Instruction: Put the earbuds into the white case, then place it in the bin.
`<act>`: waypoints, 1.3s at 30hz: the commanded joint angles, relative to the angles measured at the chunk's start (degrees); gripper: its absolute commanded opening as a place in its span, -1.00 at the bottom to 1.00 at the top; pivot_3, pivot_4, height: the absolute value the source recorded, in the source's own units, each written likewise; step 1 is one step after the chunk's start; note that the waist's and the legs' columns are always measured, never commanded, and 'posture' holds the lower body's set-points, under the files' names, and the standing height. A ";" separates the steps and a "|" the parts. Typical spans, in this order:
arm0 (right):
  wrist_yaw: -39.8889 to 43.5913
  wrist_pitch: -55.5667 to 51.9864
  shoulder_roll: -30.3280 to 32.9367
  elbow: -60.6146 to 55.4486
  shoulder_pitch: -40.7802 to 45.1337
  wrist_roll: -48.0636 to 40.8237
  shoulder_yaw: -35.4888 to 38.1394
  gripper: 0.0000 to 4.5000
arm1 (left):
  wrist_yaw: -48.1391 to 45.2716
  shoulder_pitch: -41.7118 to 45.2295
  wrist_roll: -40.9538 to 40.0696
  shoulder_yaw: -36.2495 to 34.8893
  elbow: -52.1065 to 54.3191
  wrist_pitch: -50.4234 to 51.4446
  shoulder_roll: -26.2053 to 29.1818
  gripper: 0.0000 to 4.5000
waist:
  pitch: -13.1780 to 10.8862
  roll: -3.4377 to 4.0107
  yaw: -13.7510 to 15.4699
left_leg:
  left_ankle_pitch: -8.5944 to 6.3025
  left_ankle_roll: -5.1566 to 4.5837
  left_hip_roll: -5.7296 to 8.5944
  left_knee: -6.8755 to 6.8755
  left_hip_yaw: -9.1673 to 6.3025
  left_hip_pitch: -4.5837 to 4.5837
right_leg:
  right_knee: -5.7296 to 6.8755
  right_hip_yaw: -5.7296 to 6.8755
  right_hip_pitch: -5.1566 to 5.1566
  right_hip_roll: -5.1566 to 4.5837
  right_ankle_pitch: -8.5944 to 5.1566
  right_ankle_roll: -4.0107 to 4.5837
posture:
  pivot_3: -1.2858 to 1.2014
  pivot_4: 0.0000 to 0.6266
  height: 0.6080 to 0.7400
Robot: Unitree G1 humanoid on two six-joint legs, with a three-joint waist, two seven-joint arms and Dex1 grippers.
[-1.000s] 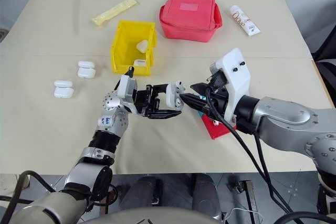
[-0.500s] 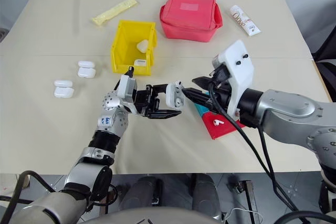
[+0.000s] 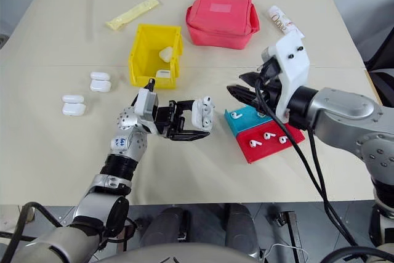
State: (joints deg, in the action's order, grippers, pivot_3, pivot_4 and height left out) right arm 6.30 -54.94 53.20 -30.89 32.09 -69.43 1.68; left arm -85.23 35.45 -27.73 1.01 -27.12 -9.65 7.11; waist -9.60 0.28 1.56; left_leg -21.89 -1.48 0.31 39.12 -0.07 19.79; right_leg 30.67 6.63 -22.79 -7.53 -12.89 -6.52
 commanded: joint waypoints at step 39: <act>1.82 -7.35 -8.51 -8.03 3.40 -0.39 1.55 -0.09 | 0.04 0.31 -1.09 0.07 3.42 1.17 0.04 0.23 | 0.00 0.01 -0.01 | 0.02 0.01 0.04 0.00 -0.01 -0.02 | 0.08 0.25 0.00 0.05 0.01 0.00 | 0.03 -0.52 1.00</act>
State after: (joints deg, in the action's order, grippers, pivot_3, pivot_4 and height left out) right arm 8.54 -62.02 44.29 -36.08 35.00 -67.61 0.81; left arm -85.26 35.21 -28.03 1.05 -24.98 -7.76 7.59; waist -9.60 0.29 1.56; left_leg -21.86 -1.47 0.35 39.13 -0.08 19.78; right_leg 30.75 6.87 -22.79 -7.49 -12.88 -6.53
